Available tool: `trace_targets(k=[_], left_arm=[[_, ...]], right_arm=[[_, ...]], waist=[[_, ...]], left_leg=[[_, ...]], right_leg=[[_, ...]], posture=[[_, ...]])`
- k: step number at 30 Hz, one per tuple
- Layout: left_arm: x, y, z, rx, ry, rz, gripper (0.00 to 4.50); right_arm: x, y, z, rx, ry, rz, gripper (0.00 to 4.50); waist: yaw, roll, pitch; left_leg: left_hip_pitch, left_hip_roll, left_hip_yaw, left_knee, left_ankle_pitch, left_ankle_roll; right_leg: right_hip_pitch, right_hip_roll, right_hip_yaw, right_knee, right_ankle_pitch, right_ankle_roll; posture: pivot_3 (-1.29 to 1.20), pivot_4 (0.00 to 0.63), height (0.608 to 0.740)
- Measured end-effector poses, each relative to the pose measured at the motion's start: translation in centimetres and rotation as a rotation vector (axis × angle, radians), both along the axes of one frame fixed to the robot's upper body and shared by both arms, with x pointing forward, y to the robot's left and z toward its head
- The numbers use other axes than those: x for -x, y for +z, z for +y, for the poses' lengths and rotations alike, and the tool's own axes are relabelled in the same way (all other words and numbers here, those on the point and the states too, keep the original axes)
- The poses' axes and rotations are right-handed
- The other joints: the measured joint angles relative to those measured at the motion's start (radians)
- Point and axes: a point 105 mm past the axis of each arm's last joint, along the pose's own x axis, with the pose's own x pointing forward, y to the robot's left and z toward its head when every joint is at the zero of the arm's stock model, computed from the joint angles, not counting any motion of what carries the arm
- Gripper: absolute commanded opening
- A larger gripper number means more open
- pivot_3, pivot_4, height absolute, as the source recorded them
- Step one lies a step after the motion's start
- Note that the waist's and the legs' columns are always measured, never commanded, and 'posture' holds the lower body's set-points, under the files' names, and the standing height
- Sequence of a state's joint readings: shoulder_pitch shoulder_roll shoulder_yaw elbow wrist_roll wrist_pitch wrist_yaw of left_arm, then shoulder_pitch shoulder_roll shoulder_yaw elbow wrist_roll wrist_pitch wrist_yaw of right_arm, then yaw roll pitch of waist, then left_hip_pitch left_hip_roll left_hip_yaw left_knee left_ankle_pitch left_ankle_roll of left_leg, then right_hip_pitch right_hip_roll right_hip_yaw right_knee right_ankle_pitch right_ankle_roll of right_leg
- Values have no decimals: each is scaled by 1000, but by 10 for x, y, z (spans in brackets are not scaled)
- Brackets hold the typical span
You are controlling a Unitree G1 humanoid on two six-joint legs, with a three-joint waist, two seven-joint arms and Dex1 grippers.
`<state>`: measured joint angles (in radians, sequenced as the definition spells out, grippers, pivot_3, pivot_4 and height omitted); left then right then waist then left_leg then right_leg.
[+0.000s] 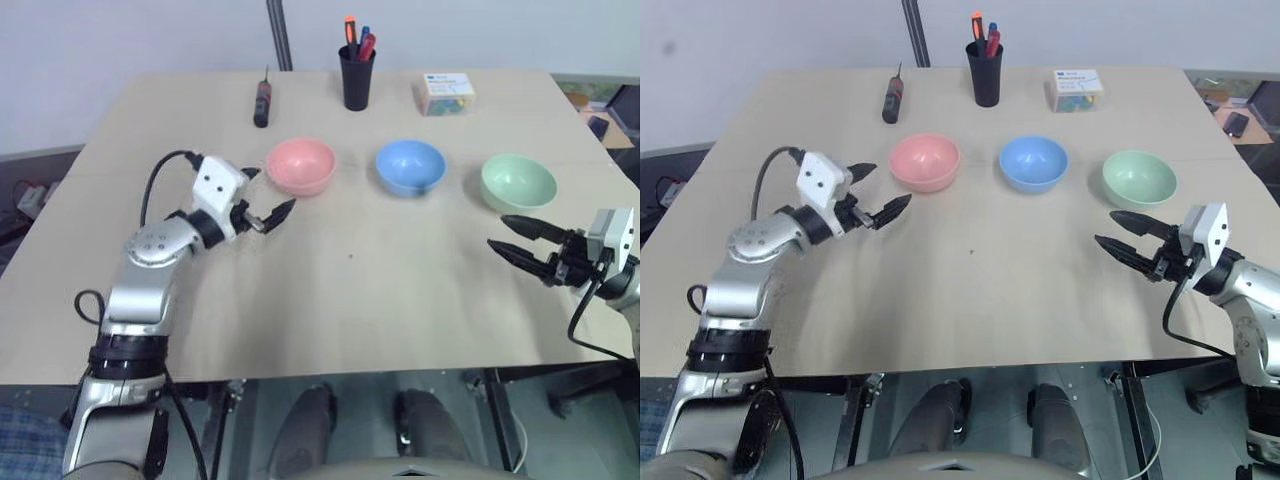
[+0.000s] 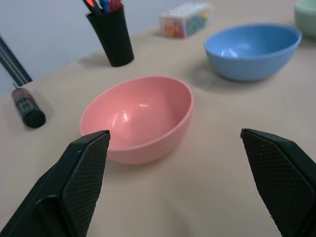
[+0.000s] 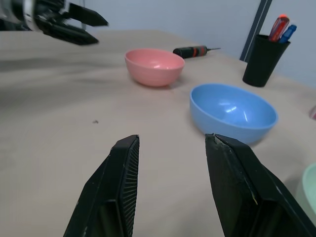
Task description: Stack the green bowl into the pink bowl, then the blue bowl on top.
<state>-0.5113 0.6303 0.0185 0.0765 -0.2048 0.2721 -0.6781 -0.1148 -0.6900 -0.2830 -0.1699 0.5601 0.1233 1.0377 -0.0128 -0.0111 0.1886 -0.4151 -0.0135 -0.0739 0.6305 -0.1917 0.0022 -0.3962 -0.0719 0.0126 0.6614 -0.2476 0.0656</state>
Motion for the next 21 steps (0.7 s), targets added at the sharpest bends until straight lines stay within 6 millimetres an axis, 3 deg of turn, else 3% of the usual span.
trace_targets(k=[3, 10, 18, 21], left_arm=[[-20, -7, -7, -90, -8, 31, 4500], [-45, -27, -23, -264, -69, 77, 4500], [-66, -21, -27, -327, -84, 70, 4500], [-69, -27, -27, -366, -91, 97, 4500]], right_arm=[[1, 4, 6, -20, -2, -14, 2215], [8, 11, 15, -23, 14, -47, 2215], [11, 13, 17, -21, 9, -57, 2215], [12, 12, 17, -21, 5, -56, 2215]], waist=[[2, 0, 0], [1, -1, 1], [0, -2, 1], [0, -2, 1]], left_leg=[[0, 0, -1, 0, 0, 0], [-1, -1, -1, 0, 0, 0], [-1, -1, -1, 0, 0, 0], [-1, -1, -1, 0, 0, 0]], right_leg=[[0, 0, -1, 0, 0, 0], [0, 0, -1, 0, 0, 1], [0, 0, -1, 0, 0, 1], [0, 0, -1, 0, 0, 1]], posture=[[0, 150, 740], [0, 150, 740], [0, 150, 740], [0, 150, 740]])
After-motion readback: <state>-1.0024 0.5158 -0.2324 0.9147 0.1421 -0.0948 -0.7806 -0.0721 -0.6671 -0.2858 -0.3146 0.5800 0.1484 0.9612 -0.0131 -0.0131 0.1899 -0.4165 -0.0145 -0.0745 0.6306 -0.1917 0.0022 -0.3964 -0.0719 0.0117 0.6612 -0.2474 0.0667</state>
